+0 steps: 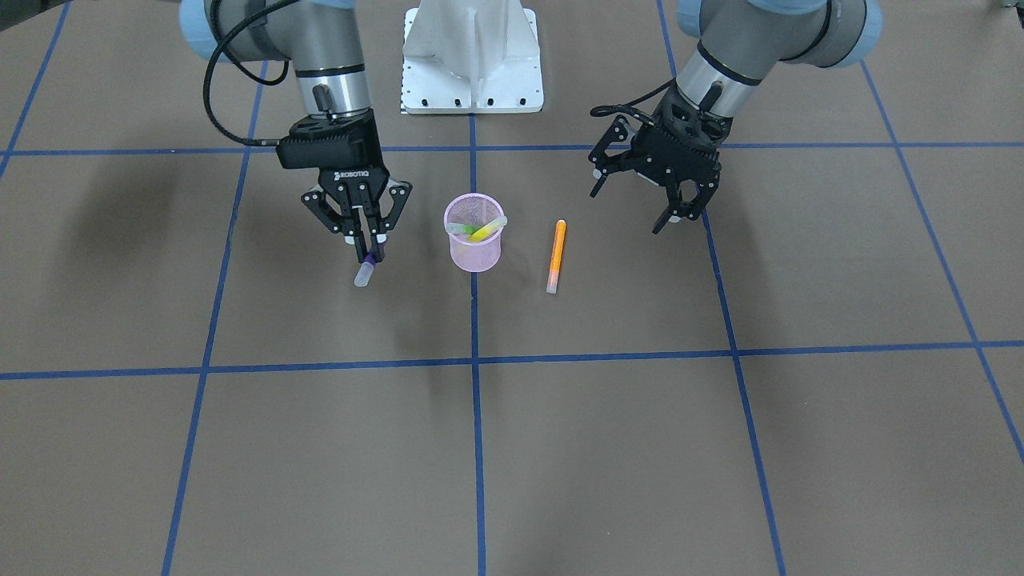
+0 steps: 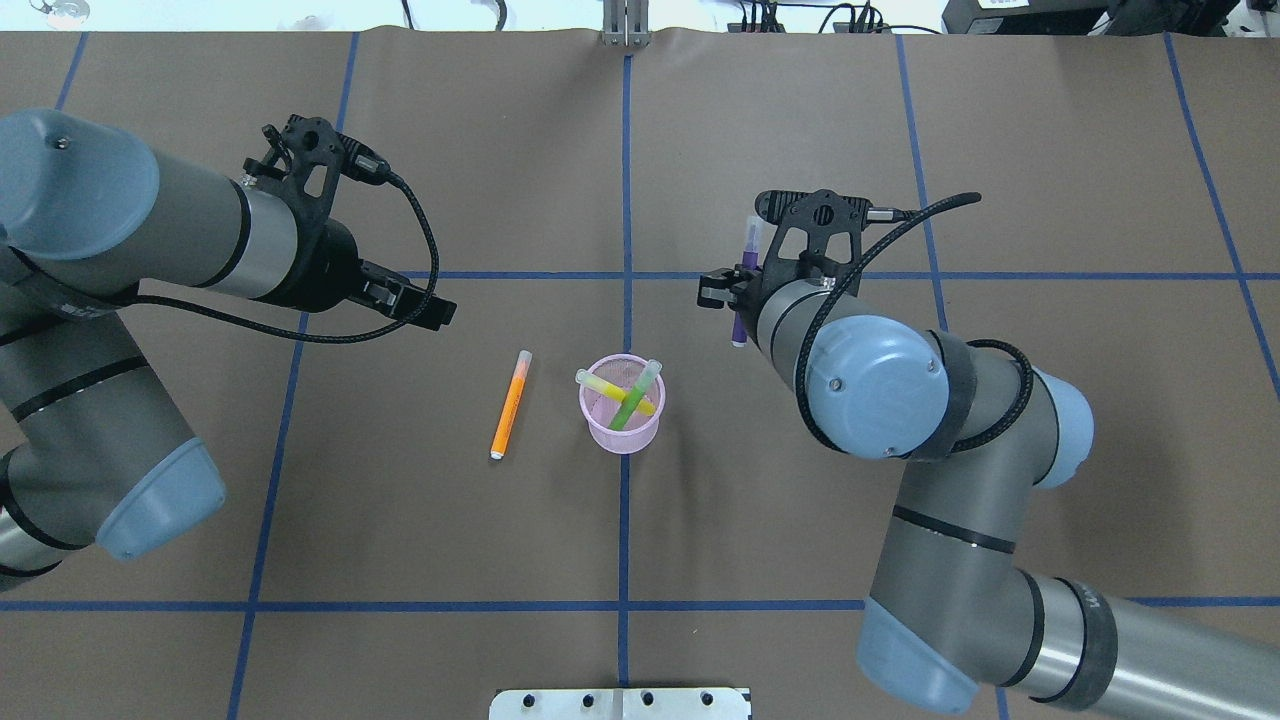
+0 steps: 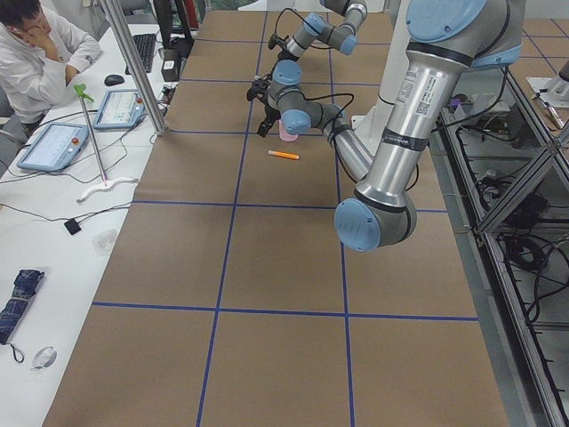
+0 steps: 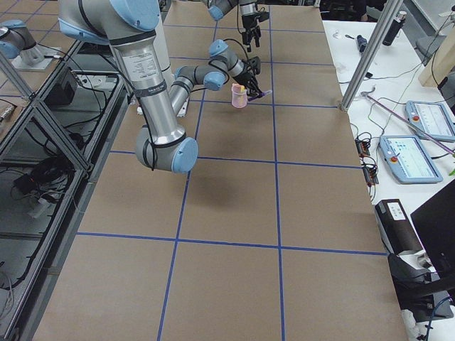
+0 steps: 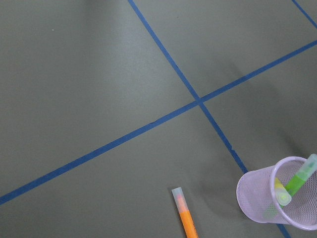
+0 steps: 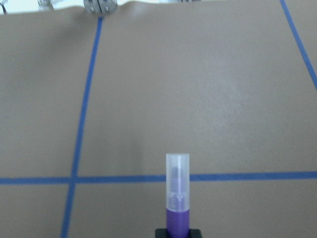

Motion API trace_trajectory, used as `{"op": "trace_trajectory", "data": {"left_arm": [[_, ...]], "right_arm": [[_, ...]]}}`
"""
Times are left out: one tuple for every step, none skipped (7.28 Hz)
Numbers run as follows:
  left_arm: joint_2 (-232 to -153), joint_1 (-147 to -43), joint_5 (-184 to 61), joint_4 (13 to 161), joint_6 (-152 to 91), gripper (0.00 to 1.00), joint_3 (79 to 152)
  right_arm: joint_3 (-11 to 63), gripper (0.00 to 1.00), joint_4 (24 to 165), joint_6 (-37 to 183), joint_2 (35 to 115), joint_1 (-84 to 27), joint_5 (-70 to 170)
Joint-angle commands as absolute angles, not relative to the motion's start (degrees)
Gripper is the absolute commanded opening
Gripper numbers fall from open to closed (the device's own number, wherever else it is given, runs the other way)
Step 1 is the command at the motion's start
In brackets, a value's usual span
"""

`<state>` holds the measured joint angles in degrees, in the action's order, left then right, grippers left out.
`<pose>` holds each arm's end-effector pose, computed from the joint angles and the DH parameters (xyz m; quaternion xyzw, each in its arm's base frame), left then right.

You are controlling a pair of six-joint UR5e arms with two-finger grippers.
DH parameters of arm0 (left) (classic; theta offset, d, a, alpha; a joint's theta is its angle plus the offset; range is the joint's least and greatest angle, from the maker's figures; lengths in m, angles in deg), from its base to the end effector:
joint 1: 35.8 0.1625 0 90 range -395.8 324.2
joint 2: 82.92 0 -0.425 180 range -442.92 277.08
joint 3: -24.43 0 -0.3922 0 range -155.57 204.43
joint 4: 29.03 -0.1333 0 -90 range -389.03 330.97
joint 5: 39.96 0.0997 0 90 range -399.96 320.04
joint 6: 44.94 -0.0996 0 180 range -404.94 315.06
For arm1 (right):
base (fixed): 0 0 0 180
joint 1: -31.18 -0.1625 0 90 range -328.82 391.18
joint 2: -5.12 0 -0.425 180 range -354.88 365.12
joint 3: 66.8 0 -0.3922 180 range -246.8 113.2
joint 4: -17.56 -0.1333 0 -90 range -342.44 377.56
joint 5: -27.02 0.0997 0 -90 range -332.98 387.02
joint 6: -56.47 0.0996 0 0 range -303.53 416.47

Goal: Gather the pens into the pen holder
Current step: 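Carry the purple marker over the cup and release it with the right gripper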

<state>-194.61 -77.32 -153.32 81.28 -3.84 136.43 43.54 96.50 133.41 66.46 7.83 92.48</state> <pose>0.3620 -0.4458 0.2370 0.2473 0.4874 0.1605 0.8219 -0.4719 -0.3940 0.1983 0.3276 -0.4071 0.1818 0.8330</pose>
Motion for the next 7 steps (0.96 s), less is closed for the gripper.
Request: {"op": "trace_trajectory", "data": {"left_arm": [[-194.81, -77.29, -153.43, 81.36, -3.8, 1.0, 135.79], [-194.81, -77.29, -153.43, 81.36, -3.8, 1.0, 135.71], [-194.72, -77.29, -153.43, 81.45, -3.8, 1.0, 135.7], [-194.72, -77.29, -153.43, 81.45, -3.63, 1.0, 135.79], [-194.72, -77.29, -153.43, 81.45, -3.45, 1.0, 135.88], [-194.72, -77.29, -153.52, 81.45, -3.37, 1.0, 135.88], [-194.63, -77.29, -153.43, 81.54, -3.28, 1.0, 135.88]], "right_arm": [[42.54, 0.0, 95.96, 136.01, 61.66, 14.89, 76.82], [41.84, 0.0, 95.96, 136.1, 60.68, 16.22, 75.9], [39.83, 0.0, 96.05, 136.1, 59.63, 17.8, 74.06], [37.11, 0.0, 96.05, 136.1, 59.09, 19.21, 72.47], [36.04, 0.0, 96.05, 136.1, 59.26, 20.35, 71.5], [36.03, 0.0, 96.14, 136.01, 59.61, 21.76, 70.19], [36.03, 0.0, 96.23, 136.01, 59.7, 22.73, 69.22]]}}
